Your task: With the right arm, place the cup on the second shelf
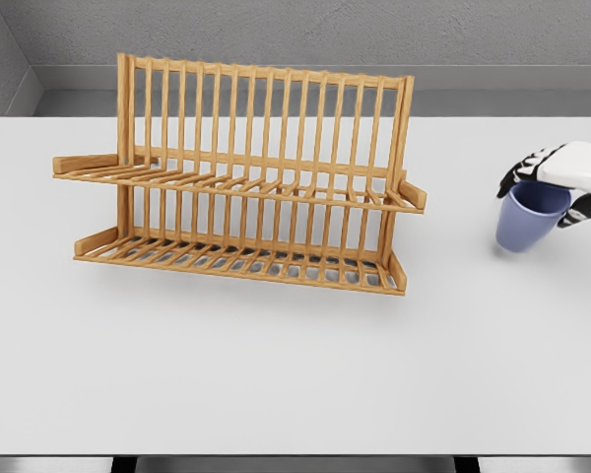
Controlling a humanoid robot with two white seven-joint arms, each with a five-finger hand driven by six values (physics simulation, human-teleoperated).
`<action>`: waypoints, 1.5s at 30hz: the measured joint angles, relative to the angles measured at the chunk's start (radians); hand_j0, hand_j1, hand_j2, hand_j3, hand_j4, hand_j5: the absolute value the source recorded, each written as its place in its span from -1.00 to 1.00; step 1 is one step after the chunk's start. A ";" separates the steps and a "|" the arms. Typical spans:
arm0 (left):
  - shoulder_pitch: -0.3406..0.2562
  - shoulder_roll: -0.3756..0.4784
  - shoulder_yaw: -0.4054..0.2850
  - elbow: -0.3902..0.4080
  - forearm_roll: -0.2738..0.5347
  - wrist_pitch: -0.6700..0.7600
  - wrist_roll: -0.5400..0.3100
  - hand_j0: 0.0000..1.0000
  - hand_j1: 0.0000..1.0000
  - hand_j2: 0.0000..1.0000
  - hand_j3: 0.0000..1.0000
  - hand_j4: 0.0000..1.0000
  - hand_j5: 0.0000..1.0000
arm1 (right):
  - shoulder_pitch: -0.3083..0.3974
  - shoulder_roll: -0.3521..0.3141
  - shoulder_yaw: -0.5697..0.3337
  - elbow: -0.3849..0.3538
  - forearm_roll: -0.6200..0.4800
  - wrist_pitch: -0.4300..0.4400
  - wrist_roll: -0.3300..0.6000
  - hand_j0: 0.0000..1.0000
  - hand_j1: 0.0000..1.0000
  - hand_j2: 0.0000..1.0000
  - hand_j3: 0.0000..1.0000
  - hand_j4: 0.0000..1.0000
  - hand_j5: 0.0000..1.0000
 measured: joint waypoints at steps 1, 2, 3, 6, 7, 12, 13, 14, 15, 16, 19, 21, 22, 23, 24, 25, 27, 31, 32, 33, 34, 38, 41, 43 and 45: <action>0.000 0.000 0.000 0.000 0.000 0.000 0.000 1.00 1.00 1.00 1.00 1.00 1.00 | -0.003 0.000 -0.003 -0.001 0.000 0.000 0.000 0.36 0.36 0.36 0.36 0.36 0.36; 0.000 0.000 0.000 0.000 0.000 0.000 0.000 1.00 1.00 1.00 1.00 1.00 1.00 | -0.006 0.000 -0.005 -0.002 0.000 0.000 0.000 0.36 0.36 0.36 0.36 0.36 0.36; 0.000 0.000 0.000 0.000 0.000 0.000 0.000 1.00 1.00 1.00 1.00 1.00 1.00 | -0.009 0.000 -0.007 -0.003 -0.001 0.000 0.000 0.36 0.36 0.36 0.36 0.36 0.36; 0.002 0.000 0.000 0.000 0.000 0.000 0.000 1.00 1.00 1.00 1.00 1.00 1.00 | -0.014 -0.001 -0.012 -0.004 0.000 -0.001 0.000 0.36 0.36 0.36 0.36 0.36 0.36; 0.002 0.000 0.000 0.000 0.000 0.000 0.000 1.00 1.00 1.00 1.00 1.00 1.00 | -0.014 -0.001 -0.016 -0.004 0.000 -0.001 0.000 0.36 0.36 0.36 0.36 0.36 0.36; 0.002 0.000 0.000 0.000 0.000 0.000 0.000 1.00 1.00 1.00 1.00 1.00 1.00 | -0.023 -0.006 -0.046 -0.006 -0.001 -0.001 0.000 0.36 0.36 0.36 0.36 0.36 0.36; 0.000 0.000 0.000 0.000 0.000 0.000 0.000 1.00 1.00 1.00 1.00 1.00 1.00 | -0.026 -0.007 -0.049 -0.006 -0.001 -0.001 0.000 0.36 0.36 0.36 0.36 0.36 0.36; 0.000 0.000 0.000 0.000 0.000 0.000 0.000 1.00 1.00 1.00 1.00 1.00 1.00 | -0.035 -0.007 -0.050 -0.006 -0.001 -0.001 0.000 0.36 0.36 0.36 0.36 0.36 0.36; 0.002 0.000 0.000 0.000 0.000 0.000 0.000 1.00 1.00 1.00 1.00 1.00 1.00 | -0.035 -0.007 -0.052 -0.006 -0.001 -0.001 0.000 0.36 0.36 0.36 0.36 0.36 0.36; 0.000 0.000 0.000 0.000 0.000 0.000 0.000 1.00 1.00 1.00 1.00 1.00 1.00 | -0.035 -0.008 -0.053 -0.011 0.000 -0.001 0.000 0.36 0.36 0.36 0.36 0.36 0.36; 0.000 0.000 0.000 0.000 0.000 0.000 0.000 1.00 1.00 1.00 1.00 1.00 1.00 | -0.037 -0.008 -0.055 -0.040 0.000 -0.001 0.000 0.36 0.36 0.36 0.36 0.36 0.36; 0.000 0.000 0.000 0.000 0.000 0.000 0.000 1.00 1.00 1.00 1.00 1.00 1.00 | -0.041 -0.008 -0.055 -0.060 -0.001 -0.001 0.000 0.36 0.36 0.36 0.36 0.36 0.36; 0.000 0.000 0.000 0.000 0.000 0.000 0.000 1.00 1.00 1.00 1.00 1.00 1.00 | -0.043 -0.008 -0.055 -0.069 -0.001 -0.001 0.000 0.36 0.36 0.36 0.36 0.36 0.36; 0.002 0.000 0.000 0.000 0.000 0.000 0.000 1.00 1.00 1.00 1.00 1.00 1.00 | -0.051 -0.008 -0.055 -0.075 -0.001 -0.001 0.001 0.36 0.36 0.36 0.36 0.36 0.36; 0.002 0.000 0.000 0.000 0.000 0.000 0.000 1.00 1.00 1.00 1.00 1.00 1.00 | -0.055 -0.008 -0.056 -0.079 -0.002 -0.001 0.000 0.36 0.36 0.36 0.36 0.36 0.36; 0.002 0.000 0.000 0.000 0.000 0.000 0.000 1.00 1.00 1.00 1.00 1.00 1.00 | -0.057 -0.008 -0.056 -0.083 -0.002 -0.001 0.000 0.36 0.36 0.36 0.36 0.36 0.36; 0.002 0.000 0.000 0.000 0.000 0.000 0.000 1.00 1.00 1.00 1.00 1.00 1.00 | -0.058 -0.007 -0.056 -0.090 -0.002 -0.001 0.000 0.36 0.36 0.36 0.36 0.36 0.36; 0.002 0.000 0.000 0.000 0.000 0.000 0.000 1.00 1.00 1.00 1.00 1.00 1.00 | -0.072 -0.006 -0.056 -0.107 -0.002 -0.001 0.000 0.36 0.36 0.36 0.36 0.36 0.36; 0.000 0.000 0.000 0.000 0.000 0.000 0.000 1.00 1.00 1.00 1.00 1.00 1.00 | -0.078 -0.006 -0.056 -0.113 -0.002 -0.001 0.000 0.36 0.36 0.36 0.36 0.36 0.36; 0.000 0.000 0.000 0.000 0.000 0.000 0.000 1.00 1.00 1.00 1.00 1.00 1.00 | -0.080 -0.006 -0.057 -0.120 -0.002 -0.001 0.000 0.36 0.36 0.36 0.36 0.36 0.36; 0.002 0.000 0.000 0.000 0.000 0.000 0.000 1.00 1.00 1.00 1.00 1.00 1.00 | -0.091 -0.006 -0.057 -0.126 -0.002 -0.001 0.000 0.36 0.36 0.36 0.36 0.36 0.36; 0.000 0.000 0.000 0.000 0.000 0.000 0.000 1.00 1.00 1.00 1.00 1.00 1.00 | -0.097 -0.005 -0.057 -0.158 -0.002 -0.001 0.000 0.36 0.36 0.36 0.36 0.36 0.36; 0.002 0.000 0.000 0.000 0.000 0.000 0.000 1.00 1.00 1.00 1.00 1.00 1.00 | -0.100 -0.004 -0.057 -0.178 -0.003 -0.001 0.000 0.36 0.36 0.36 0.36 0.36 0.36; 0.002 0.000 0.000 0.000 0.000 0.000 0.000 1.00 1.00 1.00 1.00 1.00 1.00 | -0.110 -0.002 -0.057 -0.186 -0.003 -0.001 0.000 0.36 0.36 0.36 0.36 0.36 0.36; 0.002 0.000 0.000 0.000 0.000 0.000 0.000 1.00 1.00 1.00 1.00 1.00 1.00 | -0.114 0.000 -0.057 -0.191 -0.003 -0.001 0.000 0.36 0.36 0.36 0.36 0.36 0.36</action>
